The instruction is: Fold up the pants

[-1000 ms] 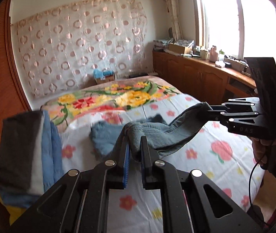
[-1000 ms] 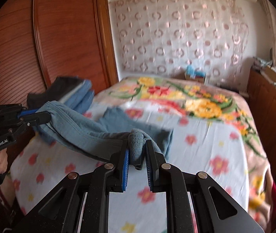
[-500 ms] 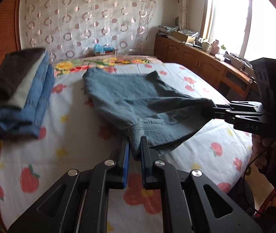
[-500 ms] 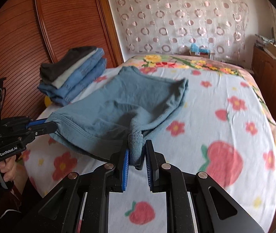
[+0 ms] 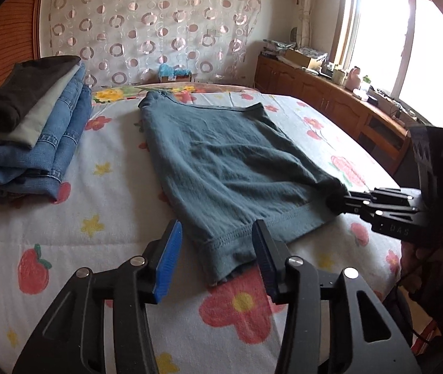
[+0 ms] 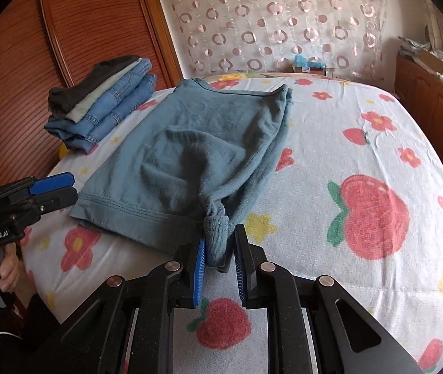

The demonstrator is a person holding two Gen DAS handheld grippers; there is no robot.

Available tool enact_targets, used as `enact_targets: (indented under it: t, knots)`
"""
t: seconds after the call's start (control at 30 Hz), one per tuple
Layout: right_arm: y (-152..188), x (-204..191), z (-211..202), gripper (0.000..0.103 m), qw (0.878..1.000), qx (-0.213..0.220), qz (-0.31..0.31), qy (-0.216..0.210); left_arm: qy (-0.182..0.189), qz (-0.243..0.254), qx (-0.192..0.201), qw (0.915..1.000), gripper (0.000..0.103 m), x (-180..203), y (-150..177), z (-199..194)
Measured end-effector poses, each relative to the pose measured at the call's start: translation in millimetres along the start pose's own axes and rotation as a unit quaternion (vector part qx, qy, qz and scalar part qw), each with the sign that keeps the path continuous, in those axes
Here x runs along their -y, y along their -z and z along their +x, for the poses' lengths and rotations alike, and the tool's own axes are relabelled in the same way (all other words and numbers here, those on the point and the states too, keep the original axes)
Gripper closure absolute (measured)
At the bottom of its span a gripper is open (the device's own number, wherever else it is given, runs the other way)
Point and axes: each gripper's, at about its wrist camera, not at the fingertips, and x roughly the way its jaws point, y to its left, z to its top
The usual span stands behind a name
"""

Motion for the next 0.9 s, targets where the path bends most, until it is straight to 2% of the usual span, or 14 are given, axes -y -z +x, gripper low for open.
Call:
enact_targets:
  t: [0.17, 0.23, 0.3, 0.33, 0.5, 0.6, 0.73, 0.9]
  knots:
    - [1.5, 0.1, 1.1, 0.086, 1.0, 0.015, -0.002, 0.0, -0.001, -0.007, 0.0, 1.0, 0.058, -5.0, 2.8, 6.1]
    - [-0.7, 0.0, 1.8, 0.086, 1.0, 0.017, -0.003, 0.002, 0.005, -0.013, -0.014, 0.9998, 0.069, -6.0, 7.2, 11.4]
    - [2.7, 0.1, 2.8, 0.086, 1.0, 0.018, -0.002, 0.0, 0.012, -0.017, -0.025, 0.9995, 0.072, -5.4, 12.3, 15.0]
    - [-2.3, 1.1, 5.0, 0.086, 1.0, 0.017, 0.0, -0.002, 0.01, -0.016, -0.028, 0.9994, 0.072, -4.0, 15.1, 16.1]
    - [25.1, 2.5, -2.1, 0.086, 1.0, 0.013, 0.01, -0.007, 0.007, -0.017, -0.034, 0.9992, 0.072, -2.7, 20.3, 19.8]
    - [40.8, 6.5, -13.6, 0.075, 1.0, 0.007, 0.022, -0.002, 0.005, -0.016, -0.034, 0.9993, 0.073, -2.1, 20.7, 19.8]
    - [38.6, 7.9, -14.4, 0.068, 0.999, 0.001, 0.036, -0.001, 0.007, -0.016, -0.029, 0.9994, 0.083, -2.7, 20.7, 18.9]
    - [35.4, 0.0, -24.9, 0.066, 0.998, 0.024, 0.037, 0.036, 0.011, -0.022, -0.026, 0.9994, 0.084, -5.3, 21.2, 19.0]
